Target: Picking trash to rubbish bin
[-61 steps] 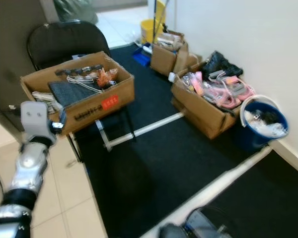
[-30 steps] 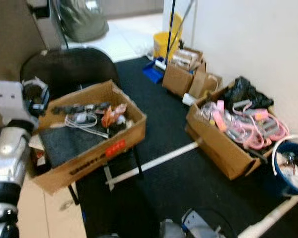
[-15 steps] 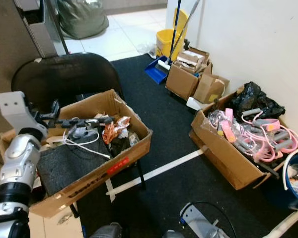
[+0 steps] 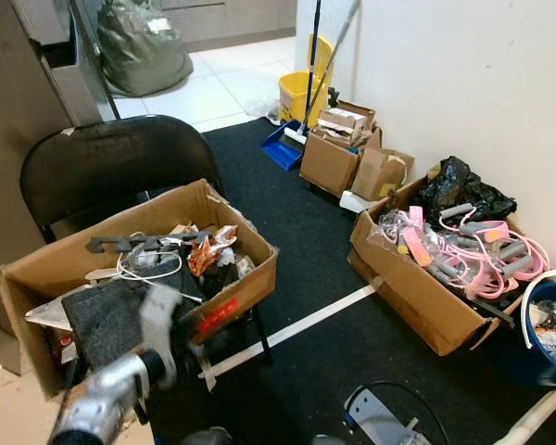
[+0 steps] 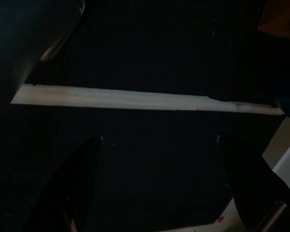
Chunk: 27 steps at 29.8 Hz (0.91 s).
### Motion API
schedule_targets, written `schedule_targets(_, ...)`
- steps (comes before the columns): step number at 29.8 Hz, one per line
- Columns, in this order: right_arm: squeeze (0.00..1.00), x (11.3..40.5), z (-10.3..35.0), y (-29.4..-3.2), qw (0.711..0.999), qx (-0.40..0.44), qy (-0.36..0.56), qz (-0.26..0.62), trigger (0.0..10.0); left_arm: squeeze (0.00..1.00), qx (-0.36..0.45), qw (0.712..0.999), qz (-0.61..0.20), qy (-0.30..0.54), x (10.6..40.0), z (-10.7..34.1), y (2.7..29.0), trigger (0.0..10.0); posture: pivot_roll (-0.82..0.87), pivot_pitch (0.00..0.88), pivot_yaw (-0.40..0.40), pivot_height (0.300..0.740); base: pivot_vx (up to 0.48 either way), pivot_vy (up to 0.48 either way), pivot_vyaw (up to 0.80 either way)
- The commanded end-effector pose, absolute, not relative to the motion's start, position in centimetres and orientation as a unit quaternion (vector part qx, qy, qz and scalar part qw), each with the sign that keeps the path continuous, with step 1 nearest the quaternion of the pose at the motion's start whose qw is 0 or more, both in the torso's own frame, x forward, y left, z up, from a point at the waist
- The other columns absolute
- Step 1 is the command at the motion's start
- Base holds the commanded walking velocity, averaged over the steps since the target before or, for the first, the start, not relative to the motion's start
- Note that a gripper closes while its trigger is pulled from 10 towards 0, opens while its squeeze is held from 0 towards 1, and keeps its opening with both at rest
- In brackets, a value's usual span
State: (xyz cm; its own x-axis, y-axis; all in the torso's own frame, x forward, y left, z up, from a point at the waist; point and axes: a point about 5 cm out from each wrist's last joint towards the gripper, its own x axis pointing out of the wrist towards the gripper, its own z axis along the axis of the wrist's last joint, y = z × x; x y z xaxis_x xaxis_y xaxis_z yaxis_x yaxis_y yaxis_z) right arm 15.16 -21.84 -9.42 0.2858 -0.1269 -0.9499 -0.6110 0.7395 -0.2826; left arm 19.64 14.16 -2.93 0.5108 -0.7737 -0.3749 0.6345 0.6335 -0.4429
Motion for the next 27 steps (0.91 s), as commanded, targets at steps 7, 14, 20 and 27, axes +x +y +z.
schedule_targets(7,0.00,15.1,-9.4,-22.0,0.727,-0.328,0.580,0.166,10.0,0.00,-0.175,0.834,-0.419,0.314,17.0,-4.4,15.2,10.0,0.06,0.053,-0.026,0.740,0.000,0.000,0.00)
schedule_targets(14,0.00,15.2,-9.4,-22.0,0.727,-0.330,0.579,0.166,10.0,0.00,-0.111,0.846,-0.293,0.431,15.7,-7.6,16.9,10.0,0.06,0.052,-0.020,0.740,0.000,0.000,0.00)
schedule_targets(20,0.00,15.3,-9.3,-22.1,0.727,-0.330,0.579,0.165,10.0,0.00,-0.072,0.838,-0.083,0.534,12.4,-10.3,18.8,10.0,0.06,0.052,-0.014,0.740,0.000,0.000,0.00)
schedule_targets(27,0.00,15.4,-9.2,-22.5,0.726,-0.332,0.581,0.160,10.0,0.00,-0.058,0.798,-0.057,0.597,8.4,-11.7,17.8,10.0,0.05,0.050,-0.006,0.740,0.000,0.000,0.00)
